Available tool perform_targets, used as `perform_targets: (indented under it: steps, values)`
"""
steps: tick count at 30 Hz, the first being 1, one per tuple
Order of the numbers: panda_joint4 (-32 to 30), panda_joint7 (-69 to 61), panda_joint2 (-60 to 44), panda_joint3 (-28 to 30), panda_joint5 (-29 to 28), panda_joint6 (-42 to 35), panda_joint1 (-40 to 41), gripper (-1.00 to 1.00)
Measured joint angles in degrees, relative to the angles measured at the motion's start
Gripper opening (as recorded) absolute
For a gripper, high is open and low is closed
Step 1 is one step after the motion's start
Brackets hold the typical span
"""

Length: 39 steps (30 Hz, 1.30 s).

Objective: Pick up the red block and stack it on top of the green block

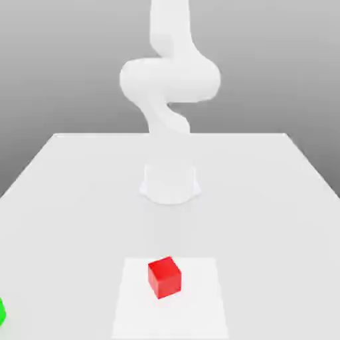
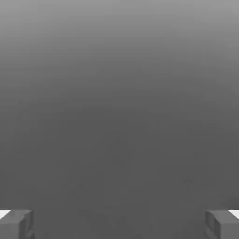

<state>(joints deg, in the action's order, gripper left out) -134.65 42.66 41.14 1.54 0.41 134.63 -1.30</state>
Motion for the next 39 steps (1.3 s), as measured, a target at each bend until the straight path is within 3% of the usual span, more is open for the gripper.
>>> perform_targets:
  steps: [13, 19, 25, 26, 33, 39]
  values:
    - [-16.31, -18.45, -28.09, 6.28, 2.12, 16.68, -5.67, 0.0]
    - [-23.37, -24.59, -40.38, 6.92, 0.46, 24.27, -5.73, 0.0]
    - [-22.75, -28.87, -52.67, 3.82, 4.79, 34.29, -3.67, 0.0]
    - [-22.5, -29.39, -54.55, 2.87, 5.51, 35.88, -2.89, -1.0]
    - [-22.45, -29.33, -54.91, 2.59, 5.44, 36.13, -2.62, -1.0]
    - [-24.07, -25.73, -44.03, 4.79, 0.52, 26.94, -3.55, -1.0]
